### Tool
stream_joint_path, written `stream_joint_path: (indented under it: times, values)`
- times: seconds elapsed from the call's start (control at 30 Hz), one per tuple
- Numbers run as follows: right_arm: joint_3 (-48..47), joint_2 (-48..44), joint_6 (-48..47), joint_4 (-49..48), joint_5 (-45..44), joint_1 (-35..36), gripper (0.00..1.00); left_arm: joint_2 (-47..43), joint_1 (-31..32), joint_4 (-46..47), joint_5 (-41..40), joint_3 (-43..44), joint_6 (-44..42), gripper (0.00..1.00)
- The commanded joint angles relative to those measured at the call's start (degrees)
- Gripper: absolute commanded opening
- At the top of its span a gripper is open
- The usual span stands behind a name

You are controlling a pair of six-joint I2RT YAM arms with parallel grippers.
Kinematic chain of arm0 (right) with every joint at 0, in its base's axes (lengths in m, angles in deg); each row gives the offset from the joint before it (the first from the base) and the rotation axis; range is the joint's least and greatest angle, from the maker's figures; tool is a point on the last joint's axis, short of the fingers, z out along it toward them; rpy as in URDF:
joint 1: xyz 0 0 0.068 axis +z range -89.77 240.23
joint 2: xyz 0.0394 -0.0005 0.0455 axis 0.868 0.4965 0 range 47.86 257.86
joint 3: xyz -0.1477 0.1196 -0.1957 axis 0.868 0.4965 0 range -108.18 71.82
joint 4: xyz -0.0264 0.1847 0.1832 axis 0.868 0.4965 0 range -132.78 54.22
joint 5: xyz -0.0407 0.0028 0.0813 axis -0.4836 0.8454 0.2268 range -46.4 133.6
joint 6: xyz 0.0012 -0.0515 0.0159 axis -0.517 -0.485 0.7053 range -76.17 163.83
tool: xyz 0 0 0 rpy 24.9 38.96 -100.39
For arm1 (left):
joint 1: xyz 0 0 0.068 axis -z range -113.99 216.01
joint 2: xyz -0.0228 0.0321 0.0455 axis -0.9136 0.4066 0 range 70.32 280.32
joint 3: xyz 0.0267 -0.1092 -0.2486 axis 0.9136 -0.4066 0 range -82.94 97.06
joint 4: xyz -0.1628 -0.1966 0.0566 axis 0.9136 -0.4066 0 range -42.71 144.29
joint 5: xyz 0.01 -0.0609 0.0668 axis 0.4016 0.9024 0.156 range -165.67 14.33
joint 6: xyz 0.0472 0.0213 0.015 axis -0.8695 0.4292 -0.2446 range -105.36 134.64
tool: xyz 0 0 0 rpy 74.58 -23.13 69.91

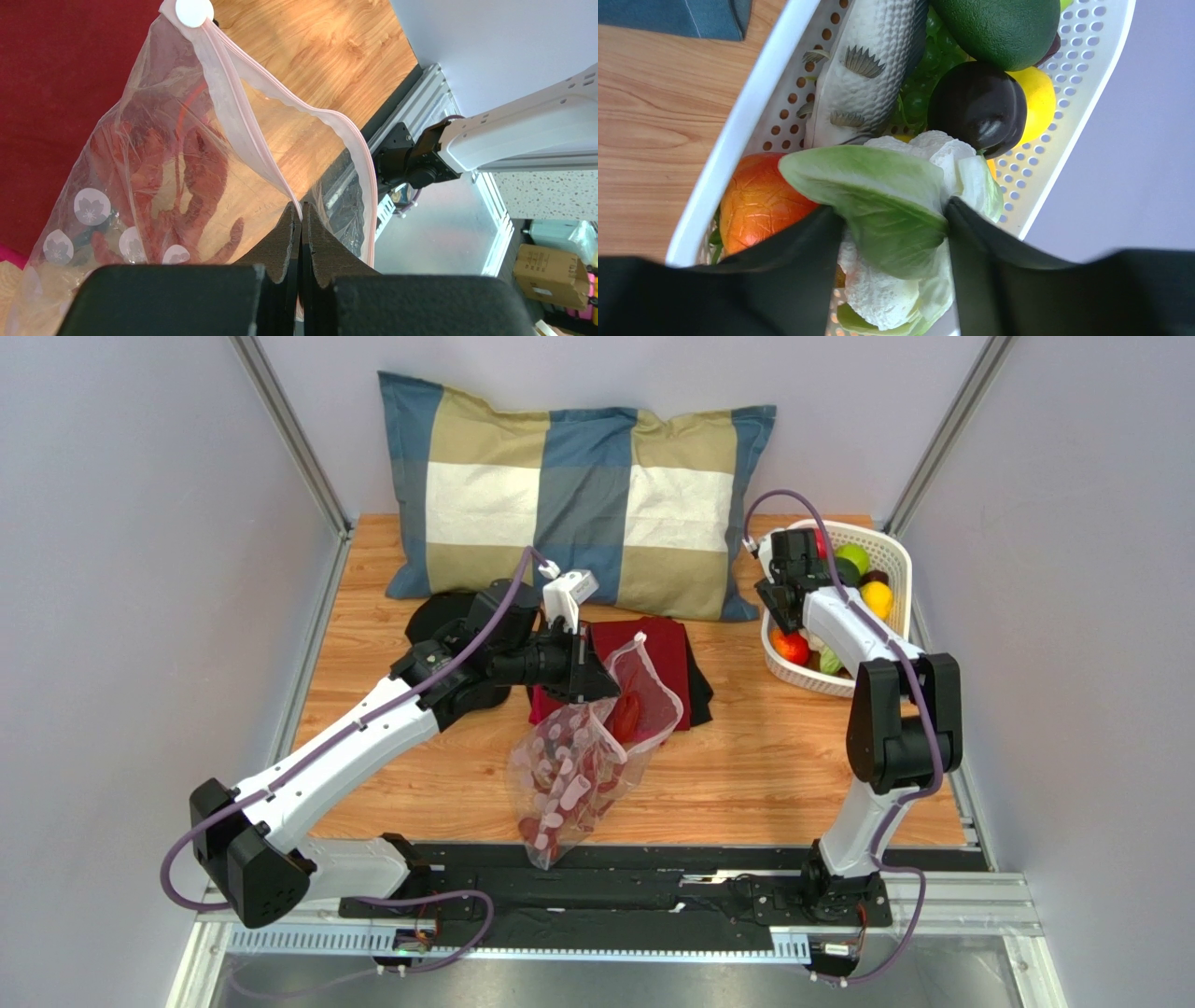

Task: Place the food in the zip-top bag and seal the zipper
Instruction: Pick up the fake vegetable from the bin, then place the fake vegetable in the zipper food storage bag.

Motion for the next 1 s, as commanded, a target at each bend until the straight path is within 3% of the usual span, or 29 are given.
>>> stream_joint_path:
  times: [0.0, 0.1, 0.23, 0.47, 0.6, 0.8, 0.97]
  values:
    - [-2.35, 0.49, -1.33, -0.02, -2.09, -0.24, 0.44, -1.17, -0.11, 2.72, 0.63, -0.09, 0.05, 0.0]
    - [-3.93, -0.91, -0.45, 2.35, -1.48, -0.24, 0.33, -1.26, -0.11, 2.64, 1.07, -0.09, 0.14, 0.0]
    - [-5.78, -3.46, -0.45, 4.9, -0.77, -0.33, 0.0, -1.35, -0.11, 2.72, 1.07, -0.26, 0.23, 0.0]
    - [-11.05, -12.85, 1.04, 11.13, 6.07, -1.12, 0.0, -2.22, -0.11, 3.78, 1.95, -1.4, 0.93, 0.0]
    - [-15.36, -22.24, 6.04, 15.18, 18.71, -1.38, 0.0, -2.58, -0.2, 5.27, 2.65, -2.28, 2.51, 0.0]
    - [-18.27, -31.93, 24.92, 18.27, 45.13, -1.38, 0.0, -2.66, -1.08, 8.26, 3.53, -3.34, 4.45, 0.0]
    - [-8.35, -41.41, 49.5, 5.57, 62.22, -1.29, 0.0, -3.89, -1.96, 11.42, 4.06, -5.0, 6.38, 0.0]
